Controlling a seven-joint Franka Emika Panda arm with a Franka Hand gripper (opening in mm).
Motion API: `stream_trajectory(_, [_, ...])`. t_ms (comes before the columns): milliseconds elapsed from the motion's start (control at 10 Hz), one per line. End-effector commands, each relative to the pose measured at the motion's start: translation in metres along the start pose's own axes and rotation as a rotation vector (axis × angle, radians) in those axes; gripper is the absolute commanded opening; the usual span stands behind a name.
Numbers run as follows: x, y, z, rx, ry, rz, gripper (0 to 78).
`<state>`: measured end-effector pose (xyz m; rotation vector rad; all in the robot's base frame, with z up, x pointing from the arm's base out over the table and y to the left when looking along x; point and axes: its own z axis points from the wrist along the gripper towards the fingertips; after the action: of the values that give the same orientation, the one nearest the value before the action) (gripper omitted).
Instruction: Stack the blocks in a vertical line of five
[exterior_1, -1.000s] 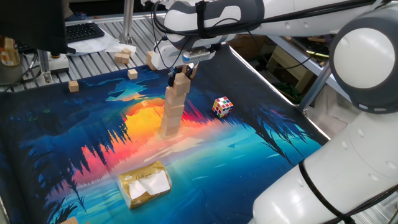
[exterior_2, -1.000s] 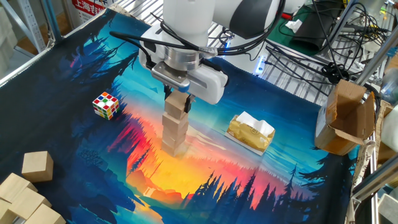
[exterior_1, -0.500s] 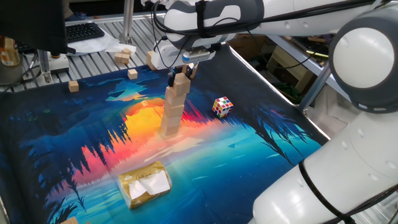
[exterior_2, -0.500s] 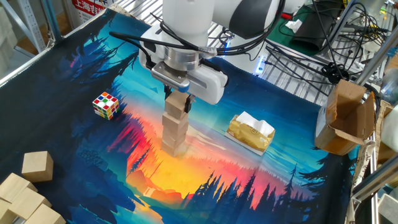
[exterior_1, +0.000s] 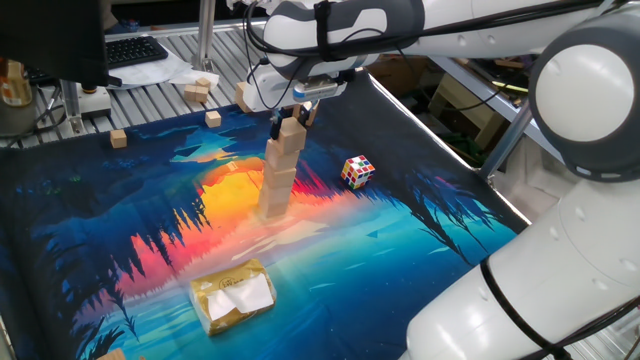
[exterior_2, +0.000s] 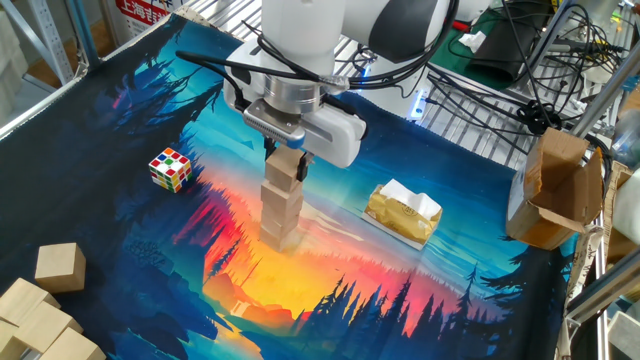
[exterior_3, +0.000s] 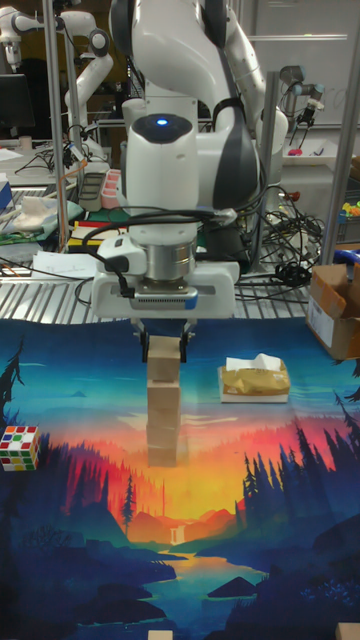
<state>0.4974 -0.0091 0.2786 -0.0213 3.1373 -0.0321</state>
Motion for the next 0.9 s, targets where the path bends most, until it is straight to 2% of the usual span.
stream_trajectory(100, [-0.0007,0.0000,-0.0008,0.000,-0.003,-0.002,1.2])
stream_trajectory(200, [-0.0010,-0.0001,-0.0003,0.000,-0.003,-0.003,1.2])
stream_trajectory(300, [-0.0010,-0.0001,-0.0003,0.000,-0.003,-0.003,77.5])
stream_trajectory(900, [-0.0010,-0.0001,-0.0003,0.000,-0.003,-0.003,77.5])
